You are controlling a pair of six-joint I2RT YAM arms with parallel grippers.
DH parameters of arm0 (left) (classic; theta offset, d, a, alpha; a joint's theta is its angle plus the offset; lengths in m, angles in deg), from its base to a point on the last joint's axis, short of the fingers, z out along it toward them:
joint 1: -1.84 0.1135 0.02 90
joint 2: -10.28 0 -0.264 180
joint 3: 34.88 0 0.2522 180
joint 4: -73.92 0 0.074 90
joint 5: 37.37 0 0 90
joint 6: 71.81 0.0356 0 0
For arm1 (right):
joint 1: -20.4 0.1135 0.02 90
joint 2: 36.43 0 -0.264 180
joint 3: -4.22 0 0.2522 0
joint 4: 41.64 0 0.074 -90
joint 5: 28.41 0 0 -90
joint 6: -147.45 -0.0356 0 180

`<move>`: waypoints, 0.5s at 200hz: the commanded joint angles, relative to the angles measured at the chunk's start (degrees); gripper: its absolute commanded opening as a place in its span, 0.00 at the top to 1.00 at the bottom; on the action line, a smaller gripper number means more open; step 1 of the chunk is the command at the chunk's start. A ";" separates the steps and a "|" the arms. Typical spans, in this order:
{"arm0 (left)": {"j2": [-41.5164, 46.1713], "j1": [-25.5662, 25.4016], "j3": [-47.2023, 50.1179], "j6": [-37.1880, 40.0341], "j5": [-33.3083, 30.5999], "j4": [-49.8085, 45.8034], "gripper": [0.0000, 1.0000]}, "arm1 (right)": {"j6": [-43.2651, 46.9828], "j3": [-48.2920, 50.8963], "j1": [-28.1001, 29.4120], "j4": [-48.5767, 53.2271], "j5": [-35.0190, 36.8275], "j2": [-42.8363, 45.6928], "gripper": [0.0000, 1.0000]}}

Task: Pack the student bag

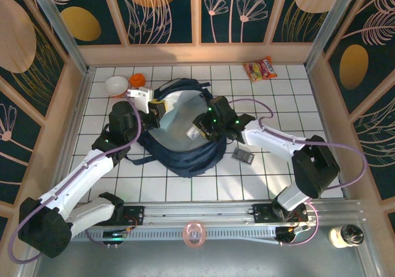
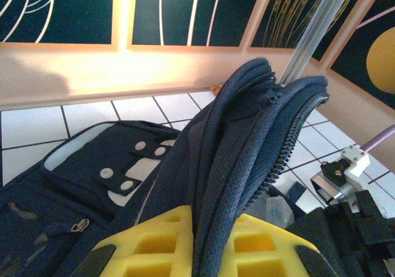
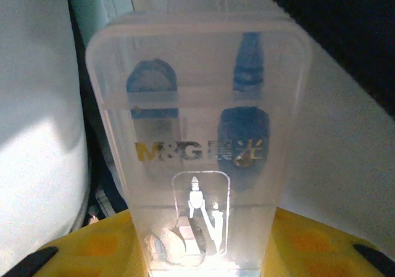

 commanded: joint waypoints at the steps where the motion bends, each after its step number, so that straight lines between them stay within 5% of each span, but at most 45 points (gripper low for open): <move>1: -0.38 -0.01 -5.83 1.12 0.39 3.31 0.93 | -3.37 -1.03 1.01 -5.91 3.57 -1.71 0.61; 100: -2.39 -0.02 -9.03 1.37 2.85 3.20 0.92 | -3.27 -3.25 2.83 -6.37 2.41 -8.27 0.54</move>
